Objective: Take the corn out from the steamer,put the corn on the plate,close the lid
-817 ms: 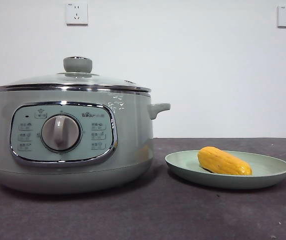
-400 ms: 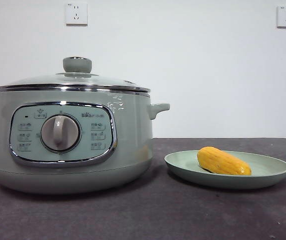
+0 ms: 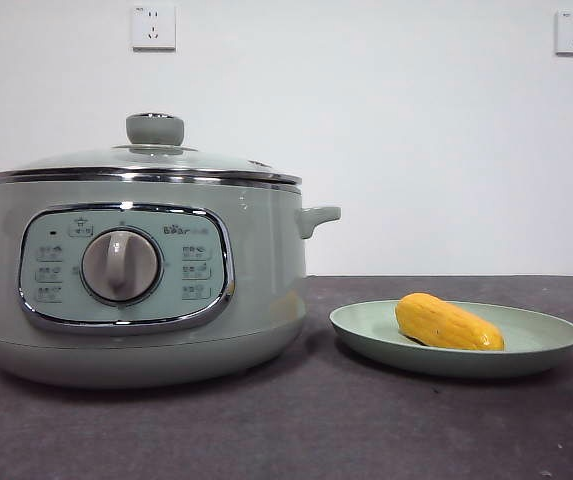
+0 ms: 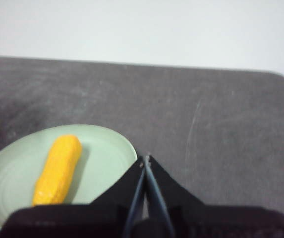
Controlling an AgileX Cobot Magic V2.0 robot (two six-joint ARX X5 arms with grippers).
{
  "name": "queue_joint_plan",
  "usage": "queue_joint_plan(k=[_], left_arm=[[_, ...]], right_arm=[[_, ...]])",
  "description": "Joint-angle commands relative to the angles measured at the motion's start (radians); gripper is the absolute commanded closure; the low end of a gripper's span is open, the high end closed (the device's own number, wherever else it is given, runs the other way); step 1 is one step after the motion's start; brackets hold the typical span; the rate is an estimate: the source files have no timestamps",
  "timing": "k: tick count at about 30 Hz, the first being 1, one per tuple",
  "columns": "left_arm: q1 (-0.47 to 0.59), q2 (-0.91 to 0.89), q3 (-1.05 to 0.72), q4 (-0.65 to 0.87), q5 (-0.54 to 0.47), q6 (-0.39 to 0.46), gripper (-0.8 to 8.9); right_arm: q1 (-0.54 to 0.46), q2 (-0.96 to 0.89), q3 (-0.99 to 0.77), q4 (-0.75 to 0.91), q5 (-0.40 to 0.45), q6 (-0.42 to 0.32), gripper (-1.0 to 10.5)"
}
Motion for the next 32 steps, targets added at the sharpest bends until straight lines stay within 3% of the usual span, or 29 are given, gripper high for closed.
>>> queue_joint_plan(k=[1, 12, 16, 32], left_arm=[[0.003, -0.001, -0.014, 0.001, 0.005, -0.010, 8.17], [0.003, -0.001, -0.014, 0.001, 0.005, -0.010, 8.17], [0.003, -0.001, -0.014, 0.001, 0.005, -0.010, 8.17], [0.003, -0.001, -0.014, 0.001, 0.005, -0.010, 8.17]], right_arm=[[-0.013, -0.010, -0.023, 0.016, -0.006, 0.008, 9.5], [-0.016, -0.013, -0.053, -0.020, -0.005, 0.035, 9.5], [-0.015, -0.007, -0.053, -0.019, -0.005, 0.119, 9.5], [-0.015, -0.005, -0.053, -0.019, 0.001, 0.120, 9.5]])
